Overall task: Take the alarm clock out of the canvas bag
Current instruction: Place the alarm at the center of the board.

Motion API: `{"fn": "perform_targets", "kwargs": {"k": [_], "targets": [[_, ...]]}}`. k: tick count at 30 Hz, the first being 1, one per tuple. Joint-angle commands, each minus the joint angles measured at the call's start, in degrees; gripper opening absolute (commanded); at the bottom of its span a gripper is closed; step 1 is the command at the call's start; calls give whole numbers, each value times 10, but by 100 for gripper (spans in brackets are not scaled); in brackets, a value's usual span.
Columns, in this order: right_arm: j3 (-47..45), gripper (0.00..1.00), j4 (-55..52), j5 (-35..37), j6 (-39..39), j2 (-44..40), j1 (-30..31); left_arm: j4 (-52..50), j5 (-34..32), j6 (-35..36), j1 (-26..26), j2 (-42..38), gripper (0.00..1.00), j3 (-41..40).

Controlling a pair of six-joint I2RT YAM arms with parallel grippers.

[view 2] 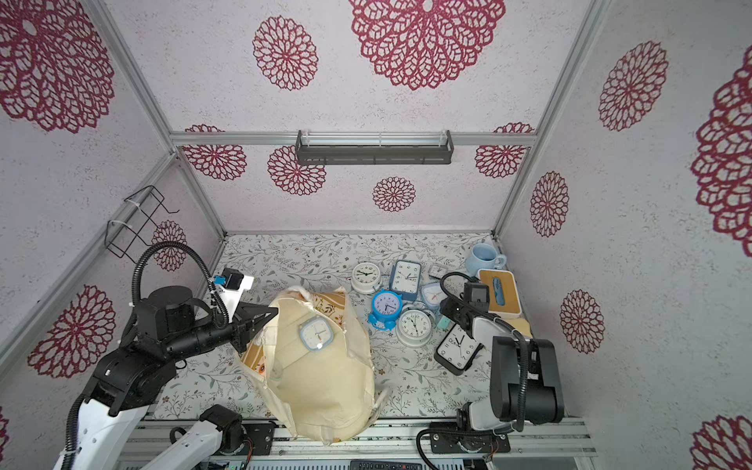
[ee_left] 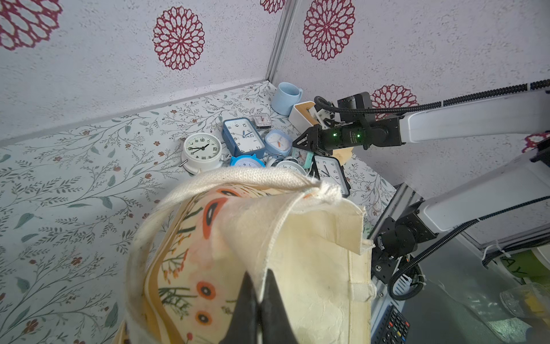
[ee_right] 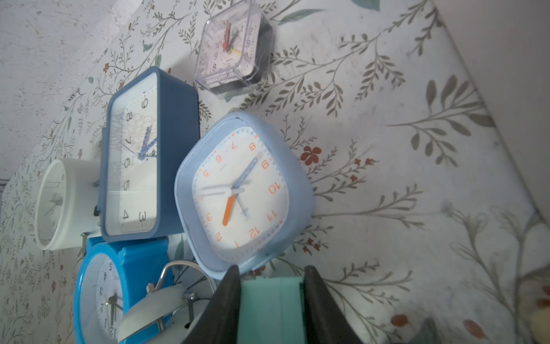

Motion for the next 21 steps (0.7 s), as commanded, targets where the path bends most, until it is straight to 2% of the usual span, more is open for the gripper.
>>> {"fn": "perform_targets", "kwargs": {"k": [1, 4, 9, 11, 17, 21], "targets": [[17, 40, 42, -40, -17, 17, -1, 65, 4, 14, 3, -1, 0, 26], [22, 47, 24, -22, -27, 22, -1, 68, 5, 11, 2, 2, 0, 29], [21, 68, -19, 49, -29, -10, -1, 75, 8, 6, 3, 6, 0, 28], [21, 73, -30, 65, -30, -22, -1, 78, 10, 3, 2, 7, 0, 28], [43, 77, -73, 77, -48, -45, -1, 81, 10, 3, 3, 8, 0, 28], [48, 78, -118, 80, -62, -89, 5, 80, 7, 5, 3, 4, 0, 26]]}}
